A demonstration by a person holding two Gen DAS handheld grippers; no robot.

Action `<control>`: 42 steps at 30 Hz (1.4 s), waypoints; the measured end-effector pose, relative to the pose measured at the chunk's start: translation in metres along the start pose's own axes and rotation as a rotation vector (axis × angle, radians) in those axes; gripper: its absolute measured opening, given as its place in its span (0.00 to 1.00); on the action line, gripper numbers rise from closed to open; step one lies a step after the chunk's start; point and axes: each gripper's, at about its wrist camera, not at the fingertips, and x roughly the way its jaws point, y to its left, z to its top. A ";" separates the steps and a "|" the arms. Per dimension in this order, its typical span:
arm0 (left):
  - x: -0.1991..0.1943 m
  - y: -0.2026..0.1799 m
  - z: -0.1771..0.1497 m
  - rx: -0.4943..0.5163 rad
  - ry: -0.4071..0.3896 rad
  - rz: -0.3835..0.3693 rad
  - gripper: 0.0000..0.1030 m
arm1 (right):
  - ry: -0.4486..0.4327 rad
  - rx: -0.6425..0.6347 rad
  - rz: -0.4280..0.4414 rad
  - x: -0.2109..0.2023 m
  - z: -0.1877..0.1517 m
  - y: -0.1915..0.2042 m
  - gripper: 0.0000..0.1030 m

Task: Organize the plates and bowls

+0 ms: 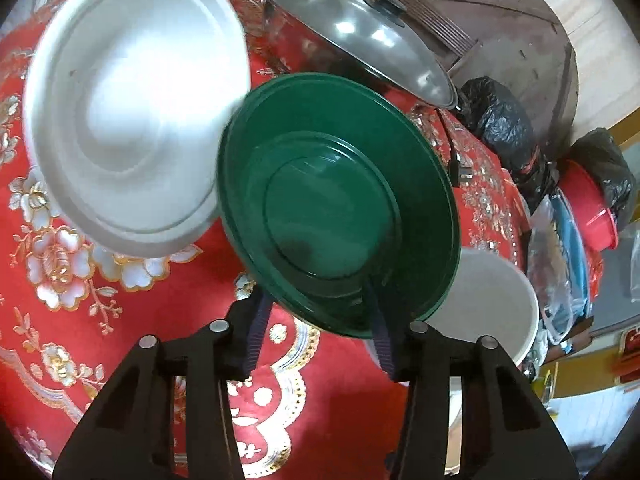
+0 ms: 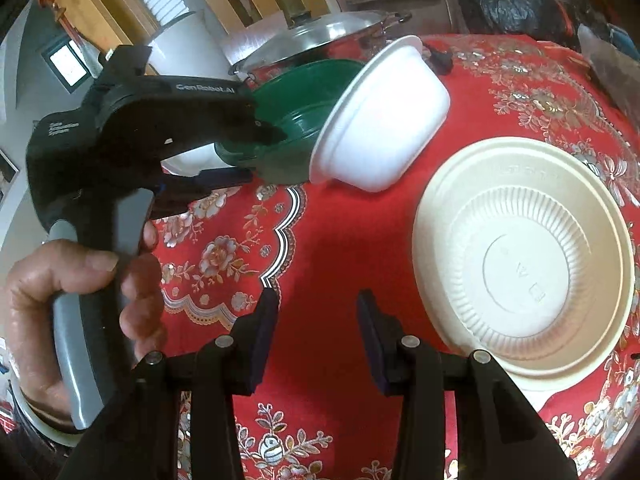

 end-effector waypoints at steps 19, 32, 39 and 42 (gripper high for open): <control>-0.050 0.071 -0.014 0.063 0.107 0.003 0.19 | -0.029 -0.002 0.039 0.003 0.018 0.024 0.40; -0.110 0.141 -0.050 0.178 0.231 0.083 0.19 | 0.029 -0.082 -0.002 0.030 0.030 0.068 0.40; -0.111 0.143 -0.054 0.257 0.191 0.166 0.35 | 0.128 -0.106 -0.016 0.067 0.043 0.080 0.40; -0.108 0.142 -0.056 0.262 0.169 0.173 0.50 | 0.121 -0.120 -0.043 0.071 0.045 0.081 0.40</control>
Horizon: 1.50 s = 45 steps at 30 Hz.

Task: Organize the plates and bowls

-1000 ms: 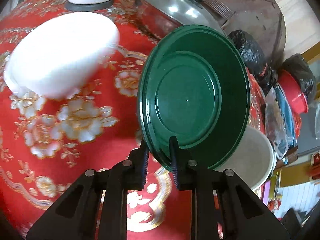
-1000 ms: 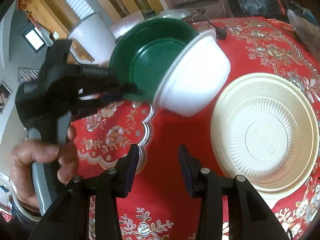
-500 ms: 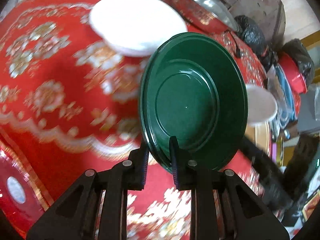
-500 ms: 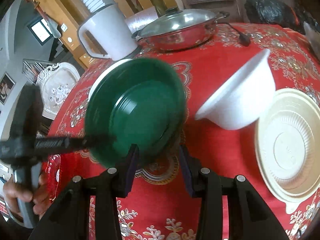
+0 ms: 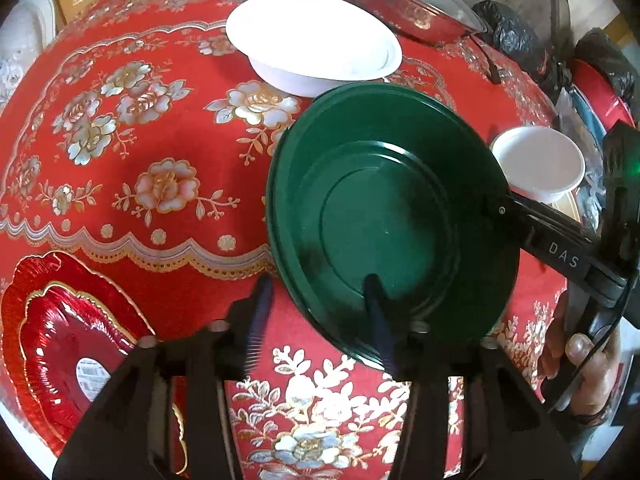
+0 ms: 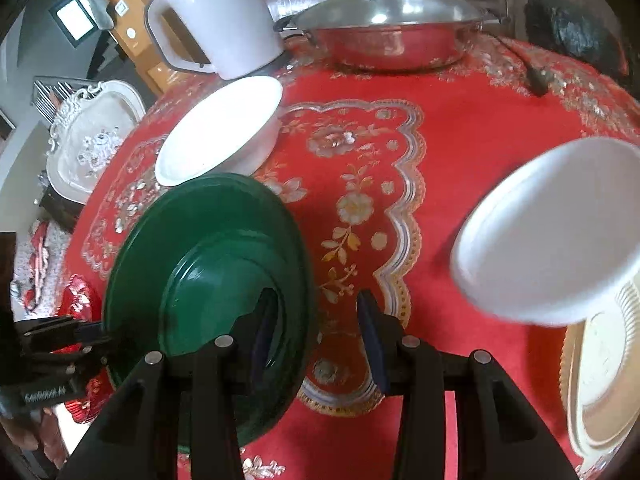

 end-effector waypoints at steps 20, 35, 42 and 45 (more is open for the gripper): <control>0.013 -0.016 -0.003 0.029 -0.080 0.021 0.27 | -0.016 -0.165 -0.150 -0.013 -0.019 0.023 0.16; -0.013 -0.018 -0.031 0.041 -0.129 0.013 0.27 | -0.071 -0.120 -0.173 -0.046 -0.053 0.037 0.19; -0.026 -0.013 -0.042 0.033 -0.154 0.015 0.27 | -0.091 -0.128 -0.179 -0.054 -0.061 0.048 0.20; -0.033 -0.007 -0.046 0.024 -0.167 0.014 0.27 | -0.100 -0.142 -0.184 -0.056 -0.065 0.056 0.20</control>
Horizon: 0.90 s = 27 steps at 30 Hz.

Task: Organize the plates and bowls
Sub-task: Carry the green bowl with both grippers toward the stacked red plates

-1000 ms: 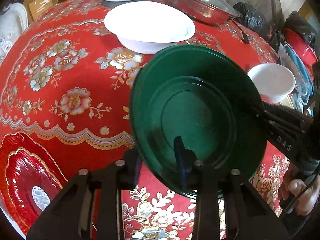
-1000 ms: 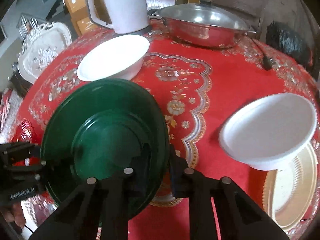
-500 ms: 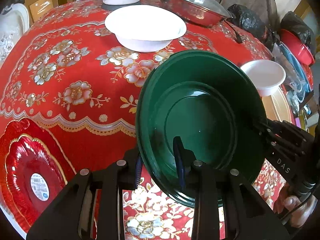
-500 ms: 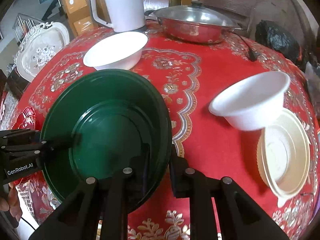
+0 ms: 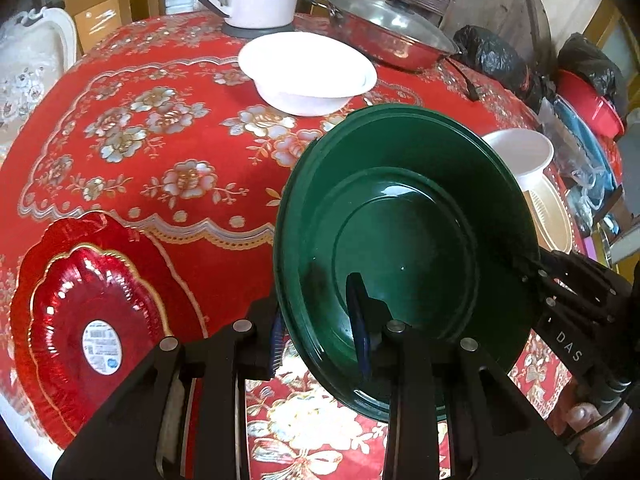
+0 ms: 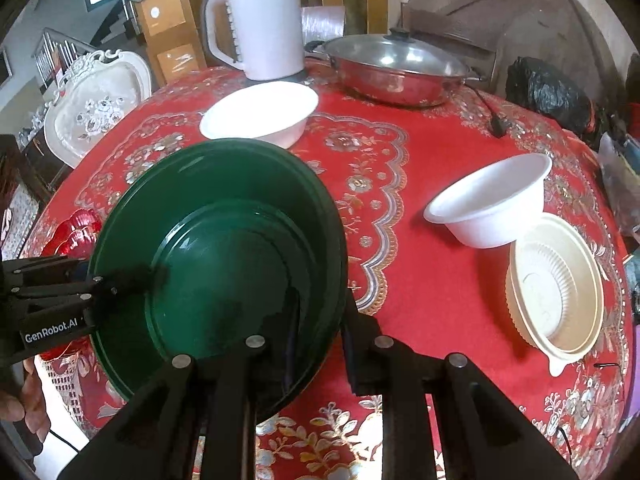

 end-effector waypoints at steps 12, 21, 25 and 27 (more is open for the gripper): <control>-0.037 0.023 -0.012 -0.035 -0.052 0.000 0.27 | -0.029 -0.042 0.016 -0.016 0.003 0.031 0.20; -0.074 0.067 -0.027 -0.114 -0.099 0.016 0.27 | -0.057 -0.109 0.062 -0.026 0.012 0.074 0.20; -0.087 0.092 -0.036 -0.159 -0.117 0.031 0.27 | -0.059 -0.149 0.091 -0.023 0.016 0.097 0.20; -0.092 0.103 -0.040 -0.175 -0.125 0.041 0.27 | -0.058 -0.164 0.112 -0.020 0.018 0.109 0.20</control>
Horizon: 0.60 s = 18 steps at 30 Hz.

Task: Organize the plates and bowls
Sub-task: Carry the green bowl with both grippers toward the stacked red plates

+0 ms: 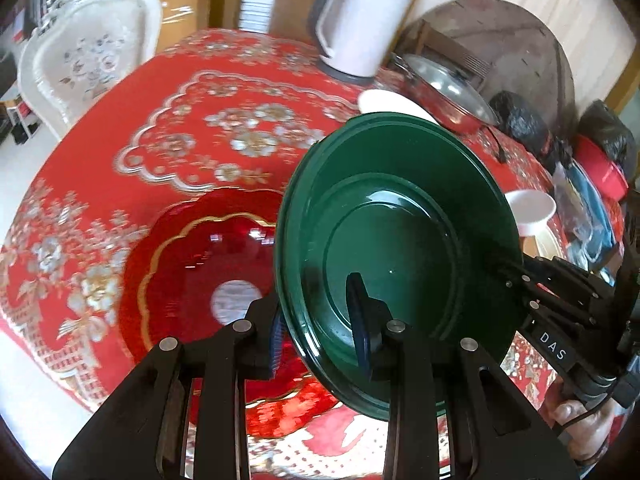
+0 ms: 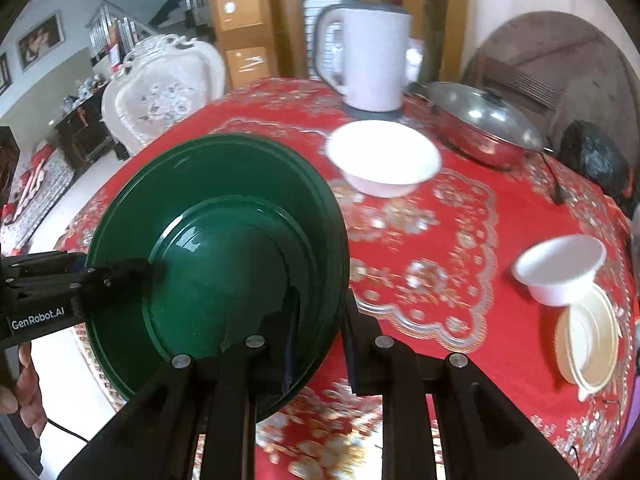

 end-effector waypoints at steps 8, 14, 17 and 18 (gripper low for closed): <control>-0.006 0.043 -0.009 -0.091 -0.008 0.012 0.27 | 0.023 -0.060 0.051 0.020 0.011 0.040 0.20; -0.004 0.072 -0.017 -0.149 0.001 0.016 0.27 | 0.041 -0.094 0.074 0.031 0.015 0.059 0.20; -0.002 0.082 -0.021 -0.176 0.006 0.015 0.27 | 0.055 -0.112 0.084 0.038 0.014 0.070 0.21; -0.001 0.085 -0.023 -0.183 0.008 0.017 0.27 | 0.058 -0.115 0.085 0.040 0.014 0.072 0.21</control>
